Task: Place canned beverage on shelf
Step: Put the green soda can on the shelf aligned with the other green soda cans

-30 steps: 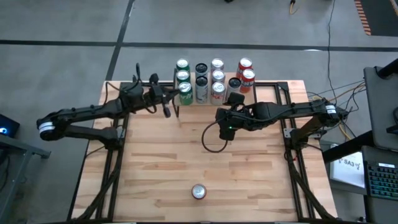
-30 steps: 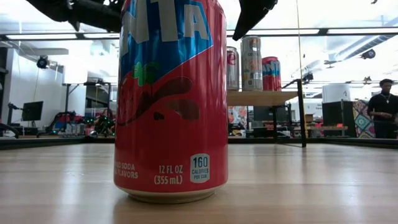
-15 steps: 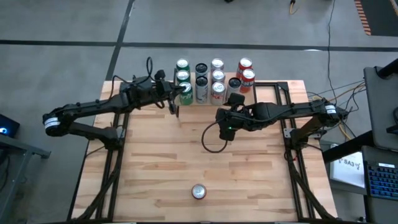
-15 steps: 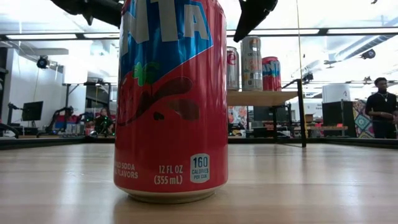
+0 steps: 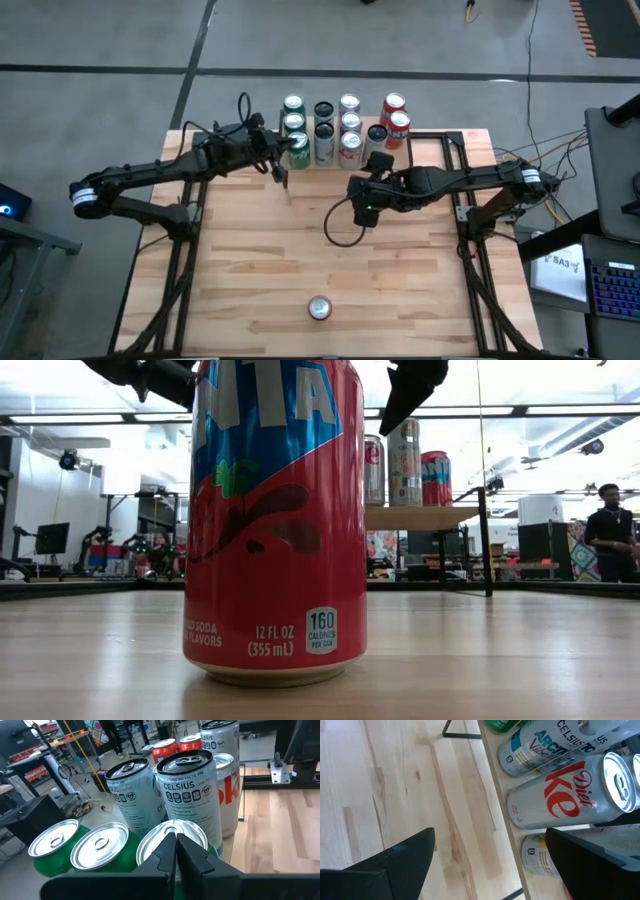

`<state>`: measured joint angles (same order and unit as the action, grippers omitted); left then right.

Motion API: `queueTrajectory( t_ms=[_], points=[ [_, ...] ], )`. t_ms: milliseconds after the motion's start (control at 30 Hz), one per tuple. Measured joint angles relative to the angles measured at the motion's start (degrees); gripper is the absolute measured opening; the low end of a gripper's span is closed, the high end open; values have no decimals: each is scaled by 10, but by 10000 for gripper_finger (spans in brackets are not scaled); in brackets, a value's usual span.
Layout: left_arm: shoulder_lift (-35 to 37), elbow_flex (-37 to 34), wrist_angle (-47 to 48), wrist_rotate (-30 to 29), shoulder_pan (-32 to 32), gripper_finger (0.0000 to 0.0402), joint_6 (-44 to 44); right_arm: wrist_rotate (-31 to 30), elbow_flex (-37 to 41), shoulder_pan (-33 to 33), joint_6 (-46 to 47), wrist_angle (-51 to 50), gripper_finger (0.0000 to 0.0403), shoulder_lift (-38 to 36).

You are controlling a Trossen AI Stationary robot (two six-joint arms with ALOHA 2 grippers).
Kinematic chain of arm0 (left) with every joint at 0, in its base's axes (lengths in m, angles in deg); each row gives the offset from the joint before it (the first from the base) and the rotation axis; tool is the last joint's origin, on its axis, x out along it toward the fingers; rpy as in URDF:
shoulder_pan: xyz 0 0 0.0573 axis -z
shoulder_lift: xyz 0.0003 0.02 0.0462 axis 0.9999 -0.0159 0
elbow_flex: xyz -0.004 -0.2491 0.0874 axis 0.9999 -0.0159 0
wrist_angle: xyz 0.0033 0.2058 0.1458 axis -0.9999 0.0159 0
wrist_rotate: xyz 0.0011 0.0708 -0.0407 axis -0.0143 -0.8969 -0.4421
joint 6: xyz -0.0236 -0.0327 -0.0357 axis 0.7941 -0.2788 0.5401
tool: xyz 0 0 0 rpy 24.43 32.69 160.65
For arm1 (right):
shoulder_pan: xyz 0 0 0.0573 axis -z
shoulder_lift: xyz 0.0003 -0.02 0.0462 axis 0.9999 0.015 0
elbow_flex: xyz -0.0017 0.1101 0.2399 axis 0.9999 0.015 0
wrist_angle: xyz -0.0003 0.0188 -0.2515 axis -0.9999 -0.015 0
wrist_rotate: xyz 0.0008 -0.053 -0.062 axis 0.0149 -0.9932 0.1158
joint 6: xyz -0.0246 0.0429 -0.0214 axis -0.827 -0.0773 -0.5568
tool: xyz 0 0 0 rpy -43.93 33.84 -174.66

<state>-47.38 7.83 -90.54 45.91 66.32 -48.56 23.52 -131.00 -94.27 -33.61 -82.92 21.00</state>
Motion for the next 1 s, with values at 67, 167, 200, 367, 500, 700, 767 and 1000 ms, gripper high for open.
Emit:
queueTrajectory(
  t_ms=[67, 167, 200, 367, 500, 700, 767, 1000],
  points=[
    [0, 0, 2, 0, 0, 0, 2, 0, 0, 0, 0, 0, 368, 0],
    [1, 0, 4, -1, 0, 0, 2, 0, 0, 0, 0, 0, 368, 0],
    [2, 0, 4, -1, 0, 0, 2, 0, 0, 0, 0, 0, 368, 0],
    [3, 6, 21, -4, 0, 0, 2, 0, 0, 0, 0, 0, 368, 0],
    [3, 9, 29, -17, 1, 0, 2, 0, 0, 0, 0, 0, 368, 0],
    [5, 9, 32, -26, 1, 0, 2, 0, 0, 0, 0, 0, 368, 0],
    [7, 9, 33, -27, 1, 0, 2, 0, 0, 0, 0, 0, 368, 0],
    [7, 9, 33, -29, 1, 0, 2, 0, 0, 0, 0, 0, 368, 0]
  ],
)
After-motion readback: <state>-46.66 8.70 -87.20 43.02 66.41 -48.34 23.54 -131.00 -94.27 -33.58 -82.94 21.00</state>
